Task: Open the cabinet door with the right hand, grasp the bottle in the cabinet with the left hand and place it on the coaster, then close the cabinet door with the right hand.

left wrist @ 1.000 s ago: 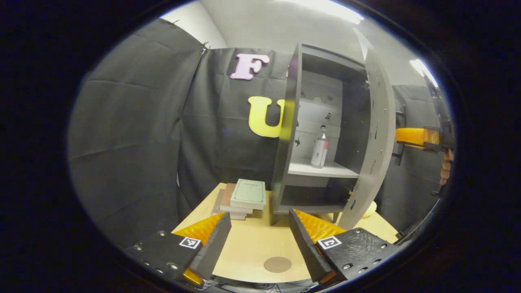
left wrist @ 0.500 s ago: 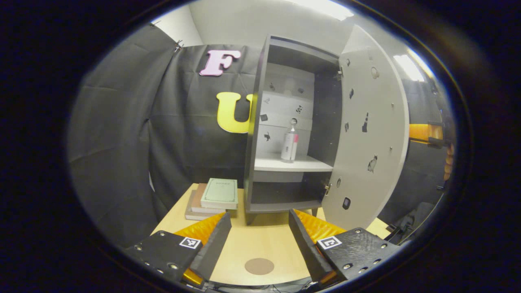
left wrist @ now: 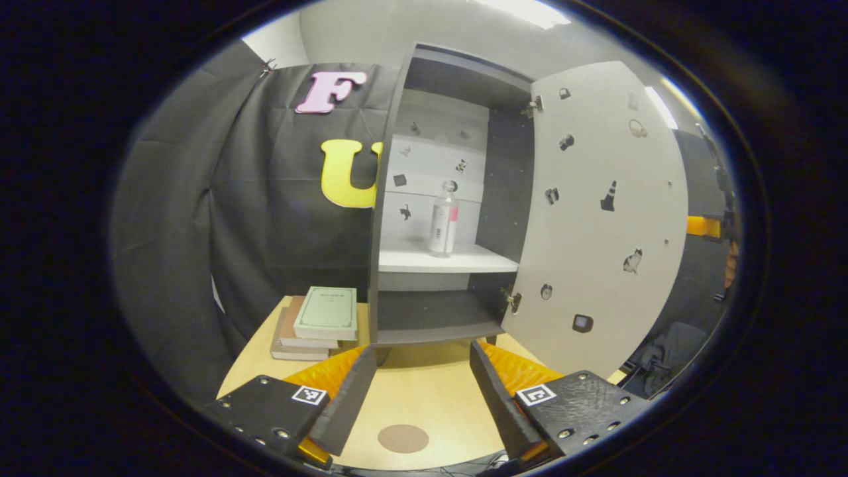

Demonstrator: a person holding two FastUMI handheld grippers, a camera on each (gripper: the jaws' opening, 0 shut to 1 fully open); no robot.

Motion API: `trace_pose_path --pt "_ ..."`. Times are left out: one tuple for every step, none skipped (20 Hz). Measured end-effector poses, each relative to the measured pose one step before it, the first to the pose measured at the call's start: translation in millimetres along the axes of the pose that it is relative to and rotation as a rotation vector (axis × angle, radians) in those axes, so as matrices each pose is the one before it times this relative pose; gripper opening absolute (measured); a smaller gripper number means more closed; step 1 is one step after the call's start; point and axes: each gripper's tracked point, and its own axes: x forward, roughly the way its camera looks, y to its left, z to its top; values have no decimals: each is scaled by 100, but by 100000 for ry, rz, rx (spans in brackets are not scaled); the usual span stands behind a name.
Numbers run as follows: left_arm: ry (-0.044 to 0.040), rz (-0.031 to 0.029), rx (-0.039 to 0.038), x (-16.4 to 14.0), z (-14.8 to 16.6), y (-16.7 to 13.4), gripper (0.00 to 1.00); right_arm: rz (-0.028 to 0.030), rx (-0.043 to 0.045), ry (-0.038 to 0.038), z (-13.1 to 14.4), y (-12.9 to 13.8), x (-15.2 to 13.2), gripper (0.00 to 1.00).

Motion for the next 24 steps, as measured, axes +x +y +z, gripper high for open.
trace_pose_path --pt "368 -351 -15 303 137 -132 86 1557 1798 -34 -266 -246 -314 0" --pt "133 -384 13 393 231 -76 86 681 6 -335 -265 -136 -355 5" --pt "59 -475 87 321 298 -96 86 169 -479 -343 -240 -335 -164 6" --pt "-57 -563 310 456 398 -80 86 -330 -340 29 -147 -173 -55 6" --pt "-136 -601 643 442 433 -104 86 -1260 -576 445 -348 -349 -53 6" --pt "-431 -637 941 522 591 -106 88 -2898 -1312 445 -366 -939 -575 6" --pt "-600 -500 1068 532 708 -136 86 -2229 -507 381 -436 -1100 -655 6" --pt "-464 -291 1021 648 747 -132 86 -2085 762 174 -218 -997 -797 2" --pt "-399 -457 803 721 650 -5 88 -2038 1796 188 -134 -774 -664 6" --pt "-990 -660 586 772 933 -219 86 -2838 2086 134 -108 -1115 -549 6" --pt "-1239 -415 481 960 856 -106 86 -3743 1877 297 -120 -1443 -443 2" --pt "-1501 -158 641 958 1193 -73 86 -2333 1496 -117 6 -995 -44 6" --pt "-1390 154 1004 1049 1202 -16 88 -2276 1711 -494 191 -829 313 2" --pt "-1638 889 1168 1168 1195 61 88 -1820 1582 -476 307 -853 563 0" --pt "-1770 906 1011 1186 1207 78 88 -1188 1310 -408 175 -619 559 5" --pt "-1688 583 505 1236 1417 -54 88 -730 1013 -700 343 -579 953 6" --pt "-1623 187 -326 1241 1390 -163 88 1519 1234 -95 328 140 788 2" --pt "-2017 -131 -135 1344 1564 -146 88 -62 875 -173 161 -304 965 24" --pt "-1528 692 980 1277 1259 79 88 -535 560 -519 229 -566 1315 31" --pt "-1531 1379 1927 1270 1097 231 88 494 400 -43 135 -191 623 46" --pt "-1047 1344 2089 1262 791 82 88 1296 328 548 -171 169 927 65" --pt "-821 978 1598 1351 597 -27 88 -482 -683 250 -131 -313 1152 84" --pt "-493 89 987 1344 189 -363 88 627 -1203 146 -68 -163 786 93" --pt "-411 -341 307 1466 220 -238 86 -1157 -1621 -334 -19 -622 902 98"
